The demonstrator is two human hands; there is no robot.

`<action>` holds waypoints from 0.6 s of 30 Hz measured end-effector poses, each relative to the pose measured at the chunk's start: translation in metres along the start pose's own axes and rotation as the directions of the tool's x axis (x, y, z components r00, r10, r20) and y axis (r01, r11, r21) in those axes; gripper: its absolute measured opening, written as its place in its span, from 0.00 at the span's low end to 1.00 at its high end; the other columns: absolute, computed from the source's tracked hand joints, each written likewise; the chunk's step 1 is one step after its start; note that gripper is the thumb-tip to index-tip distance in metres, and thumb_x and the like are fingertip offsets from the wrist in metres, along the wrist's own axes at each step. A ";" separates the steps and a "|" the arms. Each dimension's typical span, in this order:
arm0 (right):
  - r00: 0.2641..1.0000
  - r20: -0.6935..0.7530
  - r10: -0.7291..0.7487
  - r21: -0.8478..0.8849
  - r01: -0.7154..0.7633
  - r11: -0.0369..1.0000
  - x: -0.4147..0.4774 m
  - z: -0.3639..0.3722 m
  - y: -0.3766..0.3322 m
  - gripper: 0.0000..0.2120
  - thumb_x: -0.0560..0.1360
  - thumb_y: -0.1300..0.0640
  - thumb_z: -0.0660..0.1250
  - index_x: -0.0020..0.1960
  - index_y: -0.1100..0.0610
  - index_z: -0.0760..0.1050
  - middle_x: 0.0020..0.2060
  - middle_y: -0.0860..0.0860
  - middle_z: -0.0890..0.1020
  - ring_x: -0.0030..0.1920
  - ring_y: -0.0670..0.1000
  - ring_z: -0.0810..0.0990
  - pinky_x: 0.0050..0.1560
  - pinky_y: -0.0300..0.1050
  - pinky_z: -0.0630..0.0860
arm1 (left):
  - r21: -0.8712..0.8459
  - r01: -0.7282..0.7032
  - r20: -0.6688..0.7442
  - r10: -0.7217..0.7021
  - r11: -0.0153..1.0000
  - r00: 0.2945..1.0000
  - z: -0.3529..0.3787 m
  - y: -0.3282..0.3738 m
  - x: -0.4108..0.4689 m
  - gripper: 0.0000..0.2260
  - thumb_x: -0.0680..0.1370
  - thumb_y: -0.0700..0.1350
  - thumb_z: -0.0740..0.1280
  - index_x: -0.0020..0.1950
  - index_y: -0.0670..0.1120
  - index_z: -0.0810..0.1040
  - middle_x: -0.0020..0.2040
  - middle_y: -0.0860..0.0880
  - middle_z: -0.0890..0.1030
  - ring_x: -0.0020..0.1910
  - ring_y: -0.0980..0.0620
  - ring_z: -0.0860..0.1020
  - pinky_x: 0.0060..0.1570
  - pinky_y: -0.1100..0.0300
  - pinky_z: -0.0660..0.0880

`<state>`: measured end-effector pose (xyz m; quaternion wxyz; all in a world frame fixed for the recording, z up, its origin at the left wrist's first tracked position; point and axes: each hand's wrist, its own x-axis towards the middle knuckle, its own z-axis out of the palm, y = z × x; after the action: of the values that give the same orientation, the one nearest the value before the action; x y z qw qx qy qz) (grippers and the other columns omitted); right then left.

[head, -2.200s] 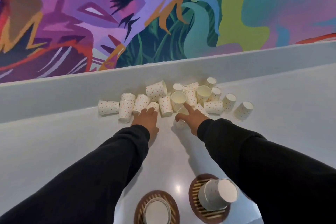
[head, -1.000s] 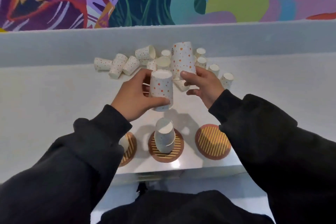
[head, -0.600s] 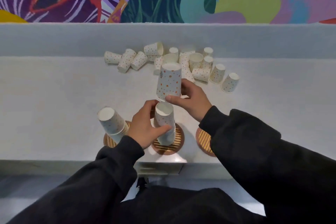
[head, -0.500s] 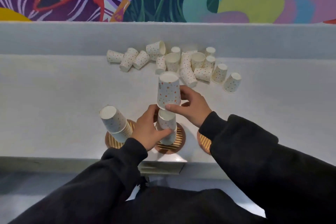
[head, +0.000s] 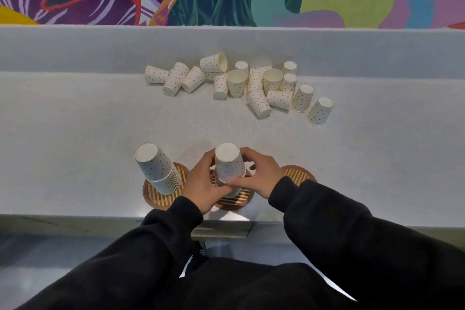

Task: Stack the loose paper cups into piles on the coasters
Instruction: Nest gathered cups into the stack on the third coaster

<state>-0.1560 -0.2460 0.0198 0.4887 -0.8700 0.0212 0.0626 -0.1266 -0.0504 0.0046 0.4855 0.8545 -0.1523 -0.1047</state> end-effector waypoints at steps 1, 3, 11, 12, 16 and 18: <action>1.000 0.003 0.009 -0.008 -0.009 1.000 0.000 0.002 0.004 0.31 0.67 0.43 0.81 0.66 0.38 0.72 0.55 0.33 0.78 0.54 0.28 0.73 0.52 0.27 0.67 | 0.015 -0.018 0.003 0.018 1.000 1.000 0.000 0.000 -0.001 0.38 0.67 0.54 0.82 0.70 0.66 0.65 0.64 0.66 0.75 0.65 0.66 0.73 0.64 0.62 0.74; 0.999 0.012 0.032 -0.011 -0.032 0.999 0.000 0.005 0.009 0.32 0.67 0.43 0.81 0.68 0.40 0.72 0.57 0.35 0.78 0.54 0.29 0.73 0.54 0.30 0.68 | 0.048 -0.030 0.021 0.029 0.998 0.999 0.001 -0.001 -0.003 0.38 0.67 0.55 0.81 0.71 0.66 0.66 0.65 0.66 0.75 0.65 0.69 0.72 0.64 0.65 0.71; 0.998 0.054 0.039 -0.030 -0.037 0.999 0.002 0.007 0.013 0.35 0.68 0.44 0.81 0.71 0.45 0.71 0.65 0.45 0.80 0.62 0.44 0.75 0.62 0.40 0.72 | 0.095 -0.009 0.072 0.002 0.995 0.997 0.002 -0.007 -0.003 0.31 0.71 0.58 0.79 0.70 0.61 0.69 0.63 0.62 0.76 0.61 0.61 0.75 0.63 0.60 0.75; 0.997 0.060 0.039 -0.024 -0.037 0.999 0.002 0.007 0.013 0.35 0.68 0.45 0.81 0.72 0.44 0.71 0.65 0.45 0.80 0.61 0.43 0.75 0.61 0.40 0.72 | 0.092 -0.002 0.069 -0.004 0.996 0.998 0.002 -0.007 -0.002 0.31 0.71 0.57 0.79 0.70 0.61 0.69 0.63 0.63 0.76 0.62 0.61 0.74 0.62 0.61 0.74; 0.997 0.072 0.036 0.016 -0.037 0.999 0.004 0.007 0.015 0.36 0.69 0.48 0.81 0.73 0.44 0.70 0.66 0.45 0.79 0.62 0.44 0.75 0.60 0.38 0.71 | 0.098 0.021 0.050 -0.026 0.995 0.998 0.005 -0.008 -0.001 0.32 0.72 0.56 0.78 0.72 0.59 0.68 0.66 0.59 0.76 0.63 0.61 0.72 0.61 0.63 0.73; 0.997 0.071 0.034 0.035 -0.036 0.999 0.004 0.008 0.016 0.35 0.69 0.48 0.81 0.73 0.44 0.70 0.66 0.44 0.79 0.62 0.43 0.75 0.59 0.36 0.70 | 0.104 0.028 0.037 -0.032 0.994 0.999 0.006 -0.008 -0.002 0.32 0.72 0.56 0.78 0.73 0.59 0.68 0.68 0.56 0.77 0.63 0.60 0.72 0.62 0.61 0.74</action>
<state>-0.1546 -0.2474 0.0011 0.5035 -0.8578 0.0202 0.1015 -0.1289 -0.0507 -0.0049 0.4357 0.8786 -0.1540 -0.1206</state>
